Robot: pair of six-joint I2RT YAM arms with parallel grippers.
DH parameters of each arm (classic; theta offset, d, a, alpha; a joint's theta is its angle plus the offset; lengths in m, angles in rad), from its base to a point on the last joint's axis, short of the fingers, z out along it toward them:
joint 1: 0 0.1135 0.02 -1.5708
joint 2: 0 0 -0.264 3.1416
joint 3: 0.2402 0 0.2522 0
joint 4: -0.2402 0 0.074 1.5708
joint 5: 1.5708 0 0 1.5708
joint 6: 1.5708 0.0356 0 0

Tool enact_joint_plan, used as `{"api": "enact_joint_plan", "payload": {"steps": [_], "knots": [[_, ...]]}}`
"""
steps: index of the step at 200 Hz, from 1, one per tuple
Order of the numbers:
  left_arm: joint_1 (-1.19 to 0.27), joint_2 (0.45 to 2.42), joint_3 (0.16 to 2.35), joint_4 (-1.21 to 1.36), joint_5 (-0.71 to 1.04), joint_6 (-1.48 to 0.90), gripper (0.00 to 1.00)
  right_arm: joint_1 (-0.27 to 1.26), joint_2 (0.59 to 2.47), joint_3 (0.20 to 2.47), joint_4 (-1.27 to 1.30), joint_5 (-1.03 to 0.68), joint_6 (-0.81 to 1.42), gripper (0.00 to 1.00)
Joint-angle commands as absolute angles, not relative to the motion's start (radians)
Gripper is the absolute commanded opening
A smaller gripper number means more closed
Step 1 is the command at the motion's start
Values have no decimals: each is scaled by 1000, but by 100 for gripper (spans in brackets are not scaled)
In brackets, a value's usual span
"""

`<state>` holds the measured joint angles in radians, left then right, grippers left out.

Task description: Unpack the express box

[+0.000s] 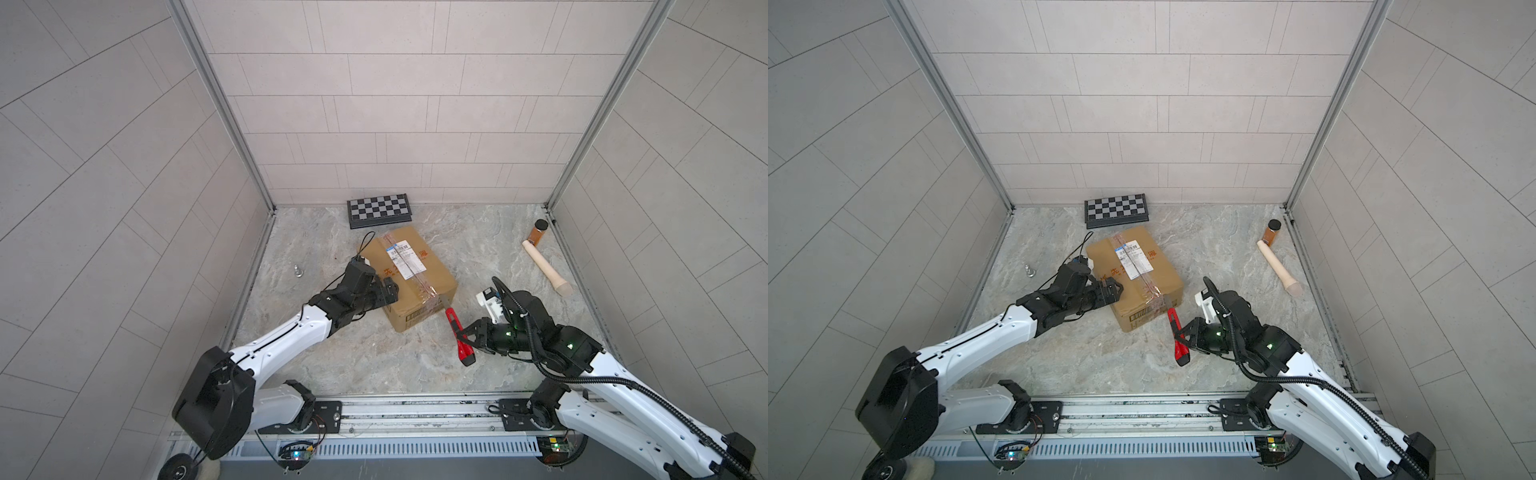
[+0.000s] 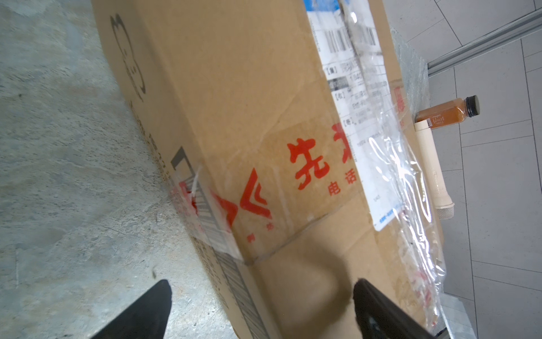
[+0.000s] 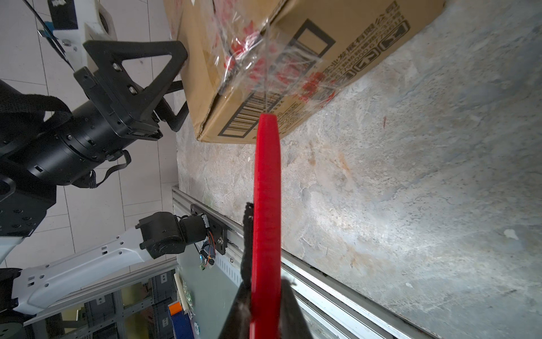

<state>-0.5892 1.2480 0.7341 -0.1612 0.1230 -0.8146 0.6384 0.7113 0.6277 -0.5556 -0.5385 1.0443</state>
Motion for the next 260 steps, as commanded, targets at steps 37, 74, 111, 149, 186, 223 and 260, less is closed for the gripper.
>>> {"api": "enact_joint_plan", "payload": {"steps": [37,74,111,149,186,223,260], "knots": [[-584,1237,721,-138,128,-819,100,636,707,612,-521,-535,1063,0],[-584,1235,718,-137,129,-821,100,634,719,594,-503,-538,1067,0],[-584,1235,718,-133,130,-822,100,634,718,586,-492,-537,1074,0],[-584,1235,715,-131,130,-822,100,634,706,575,-484,-539,1089,0],[-584,1231,711,-119,136,-824,100,634,704,550,-416,-557,1134,0],[-584,1223,696,-73,156,-831,100,634,706,533,-354,-586,1174,0],[-593,1226,690,-39,170,-836,100,634,712,527,-288,-619,1217,0]]}}
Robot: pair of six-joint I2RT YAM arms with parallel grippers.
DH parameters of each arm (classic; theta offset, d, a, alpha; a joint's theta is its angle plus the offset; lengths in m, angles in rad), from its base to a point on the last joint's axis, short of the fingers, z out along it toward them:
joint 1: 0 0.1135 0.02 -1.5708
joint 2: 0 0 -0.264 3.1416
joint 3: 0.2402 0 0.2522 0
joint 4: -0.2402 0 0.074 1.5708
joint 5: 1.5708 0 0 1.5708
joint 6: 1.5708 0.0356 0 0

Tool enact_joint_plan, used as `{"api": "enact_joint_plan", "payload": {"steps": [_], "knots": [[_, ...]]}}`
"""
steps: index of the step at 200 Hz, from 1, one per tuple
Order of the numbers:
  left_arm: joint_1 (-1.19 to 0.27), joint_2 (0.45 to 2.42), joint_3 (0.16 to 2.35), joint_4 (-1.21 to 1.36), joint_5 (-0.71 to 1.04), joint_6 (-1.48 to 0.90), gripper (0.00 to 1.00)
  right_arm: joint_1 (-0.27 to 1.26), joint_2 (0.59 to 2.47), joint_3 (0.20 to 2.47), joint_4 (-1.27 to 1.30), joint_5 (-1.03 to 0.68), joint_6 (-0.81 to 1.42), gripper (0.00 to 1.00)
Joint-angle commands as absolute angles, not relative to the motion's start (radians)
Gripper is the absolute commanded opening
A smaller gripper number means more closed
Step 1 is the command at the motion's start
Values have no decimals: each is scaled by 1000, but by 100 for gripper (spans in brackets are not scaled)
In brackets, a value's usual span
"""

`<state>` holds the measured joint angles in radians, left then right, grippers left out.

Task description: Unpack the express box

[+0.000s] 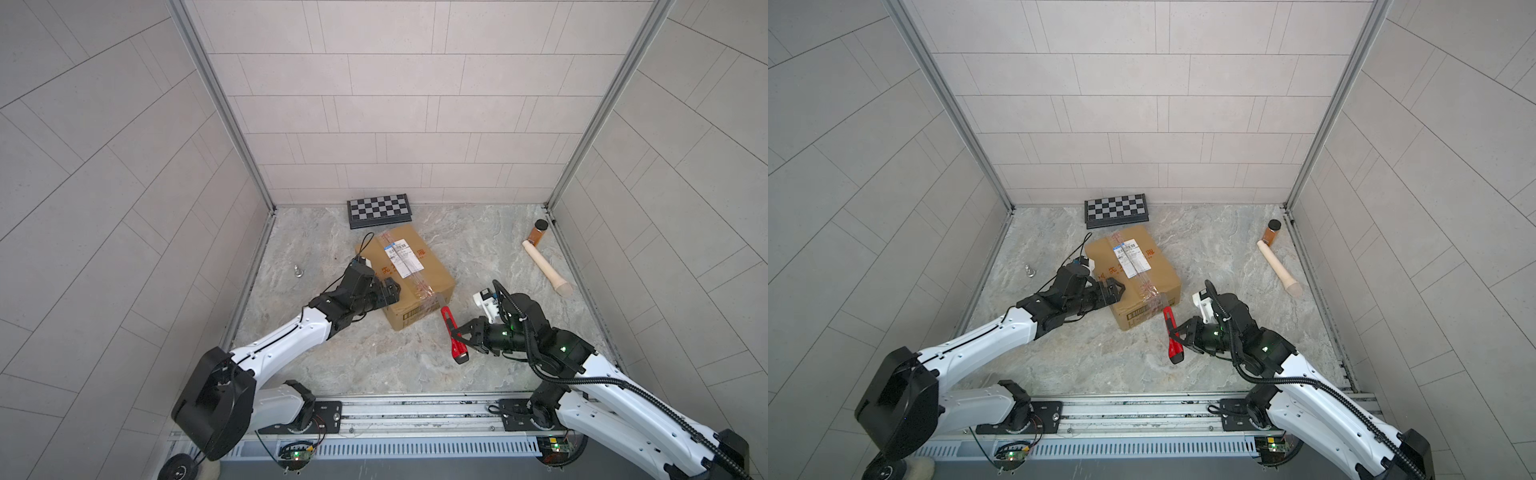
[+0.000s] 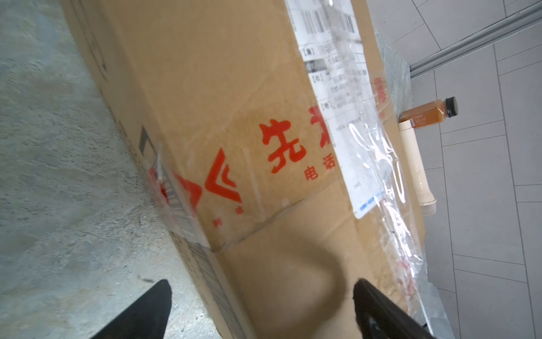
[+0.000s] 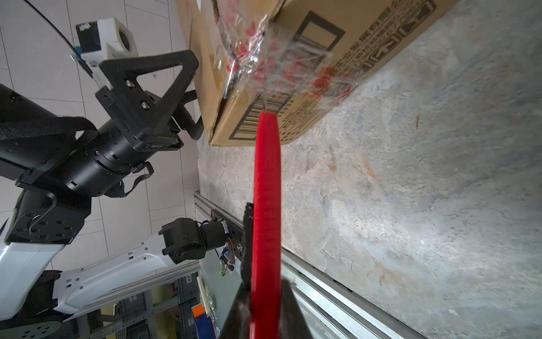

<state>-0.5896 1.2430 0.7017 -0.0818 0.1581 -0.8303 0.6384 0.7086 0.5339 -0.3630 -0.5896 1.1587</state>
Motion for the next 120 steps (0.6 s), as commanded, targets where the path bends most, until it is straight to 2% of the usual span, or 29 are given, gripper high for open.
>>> {"api": "enact_joint_plan", "payload": {"steps": [1,120], "knots": [[-593,1226,690,-38,170,-836,100,634,712,528,-286,-619,1217,0],[-617,1240,690,-8,176,-847,100,635,751,495,-291,-600,1218,0]]}}
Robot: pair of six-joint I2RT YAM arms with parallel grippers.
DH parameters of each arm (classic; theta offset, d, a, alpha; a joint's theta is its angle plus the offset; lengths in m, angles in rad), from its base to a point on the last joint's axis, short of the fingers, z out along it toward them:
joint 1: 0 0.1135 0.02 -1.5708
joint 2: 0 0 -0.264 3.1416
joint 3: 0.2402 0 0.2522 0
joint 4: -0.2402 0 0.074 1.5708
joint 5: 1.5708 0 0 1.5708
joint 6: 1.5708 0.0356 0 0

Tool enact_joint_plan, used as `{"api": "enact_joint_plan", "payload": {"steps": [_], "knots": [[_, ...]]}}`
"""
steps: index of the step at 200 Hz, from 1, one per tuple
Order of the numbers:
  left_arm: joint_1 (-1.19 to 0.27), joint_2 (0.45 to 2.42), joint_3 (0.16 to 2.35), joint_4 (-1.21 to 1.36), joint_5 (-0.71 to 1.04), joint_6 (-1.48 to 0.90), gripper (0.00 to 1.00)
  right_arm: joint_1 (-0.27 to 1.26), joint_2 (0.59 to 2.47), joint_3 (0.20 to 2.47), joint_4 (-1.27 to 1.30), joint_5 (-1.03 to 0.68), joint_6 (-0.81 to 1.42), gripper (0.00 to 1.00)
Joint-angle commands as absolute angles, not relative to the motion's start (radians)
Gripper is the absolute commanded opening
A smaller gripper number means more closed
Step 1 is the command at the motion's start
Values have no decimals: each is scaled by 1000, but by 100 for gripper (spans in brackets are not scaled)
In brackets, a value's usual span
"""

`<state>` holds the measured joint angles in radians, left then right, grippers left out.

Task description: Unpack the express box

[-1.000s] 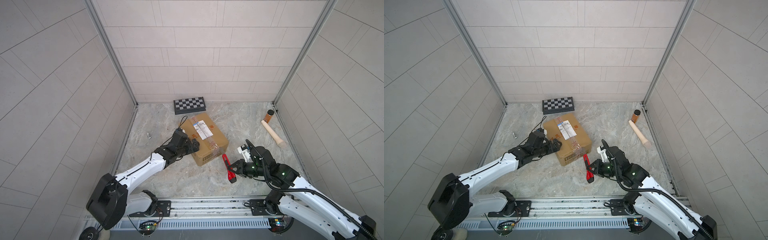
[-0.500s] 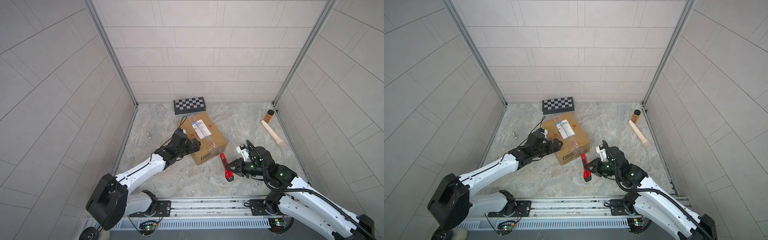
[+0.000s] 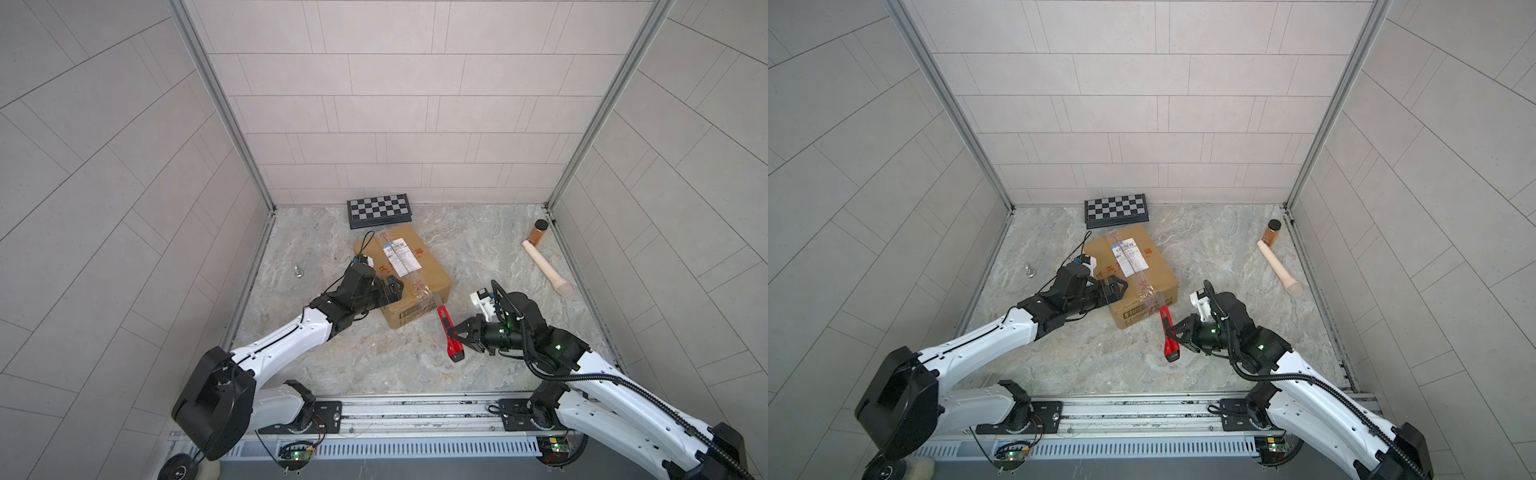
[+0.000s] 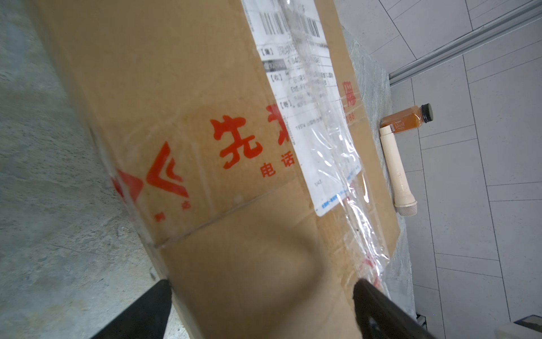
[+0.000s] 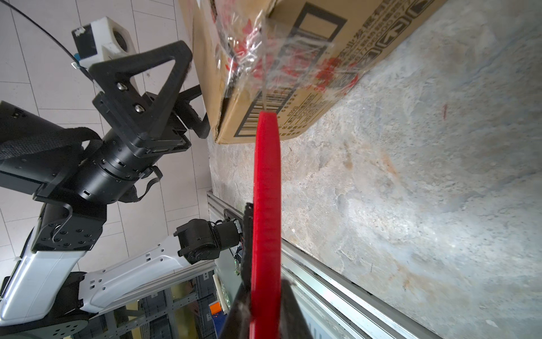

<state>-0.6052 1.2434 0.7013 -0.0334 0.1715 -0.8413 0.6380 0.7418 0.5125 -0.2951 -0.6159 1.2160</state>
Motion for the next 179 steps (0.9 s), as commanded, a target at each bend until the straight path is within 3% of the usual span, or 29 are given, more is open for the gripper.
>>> {"api": "enact_joint_plan", "payload": {"steps": [1,119,179], "knots": [[-617,1241,690,-8,176,-847,100,636,752,494,-291,-600,1218,0],[-619,1247,687,-9,176,-850,100,635,646,520,-420,-569,1203,0],[-618,1250,691,-11,176,-848,100,635,697,575,-395,-584,1166,0]]}}
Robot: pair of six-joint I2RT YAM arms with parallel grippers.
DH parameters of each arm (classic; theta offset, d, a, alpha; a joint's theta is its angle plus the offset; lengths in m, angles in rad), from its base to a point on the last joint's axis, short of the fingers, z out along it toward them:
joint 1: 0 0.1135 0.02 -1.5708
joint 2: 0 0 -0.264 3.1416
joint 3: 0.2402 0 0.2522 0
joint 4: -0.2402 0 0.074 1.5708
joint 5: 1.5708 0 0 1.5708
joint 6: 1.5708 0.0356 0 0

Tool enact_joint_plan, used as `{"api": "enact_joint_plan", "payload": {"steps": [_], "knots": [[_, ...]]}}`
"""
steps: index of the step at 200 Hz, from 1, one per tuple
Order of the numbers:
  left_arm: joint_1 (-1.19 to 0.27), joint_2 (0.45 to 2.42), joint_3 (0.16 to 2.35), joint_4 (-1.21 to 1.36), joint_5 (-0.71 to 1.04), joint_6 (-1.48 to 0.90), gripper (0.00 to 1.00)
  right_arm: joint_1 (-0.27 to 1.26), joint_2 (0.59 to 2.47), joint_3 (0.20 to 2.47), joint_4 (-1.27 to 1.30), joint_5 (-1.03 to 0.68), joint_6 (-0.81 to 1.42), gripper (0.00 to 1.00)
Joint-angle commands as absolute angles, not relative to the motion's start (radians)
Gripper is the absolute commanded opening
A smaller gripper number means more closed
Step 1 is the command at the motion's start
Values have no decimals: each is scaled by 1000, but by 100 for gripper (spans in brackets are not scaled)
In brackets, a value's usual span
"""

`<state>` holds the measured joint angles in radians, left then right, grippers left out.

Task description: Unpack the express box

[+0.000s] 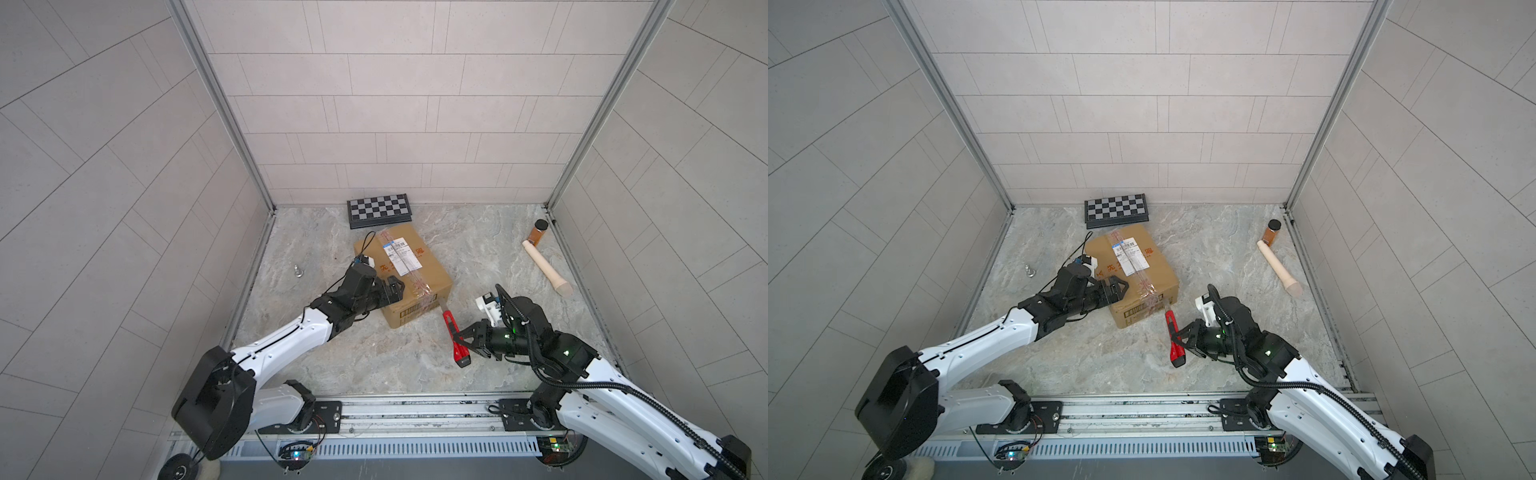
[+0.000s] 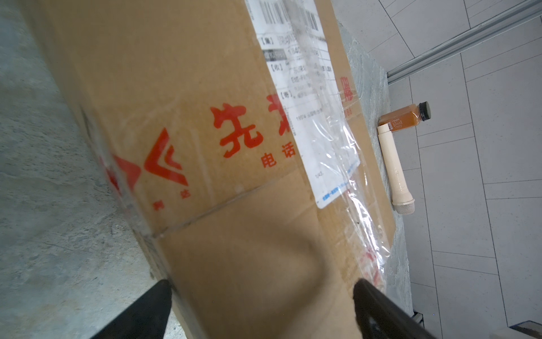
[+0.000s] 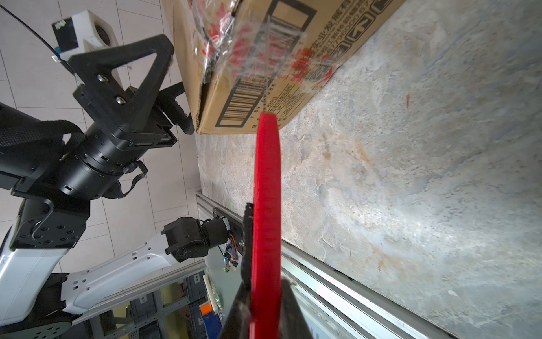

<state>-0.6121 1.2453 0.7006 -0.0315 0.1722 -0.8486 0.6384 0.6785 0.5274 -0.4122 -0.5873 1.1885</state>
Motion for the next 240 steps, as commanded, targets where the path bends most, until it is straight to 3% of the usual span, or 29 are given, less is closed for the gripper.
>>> {"api": "enact_joint_plan", "payload": {"steps": [1,149,240], "knots": [[-618,1250,690,-11,176,-848,100,636,697,576,-394,-585,1166,0],[-618,1252,687,-12,177,-848,100,636,753,588,-349,-598,1153,0],[-618,1253,681,-10,179,-850,100,635,696,547,-366,-575,1186,0]]}}
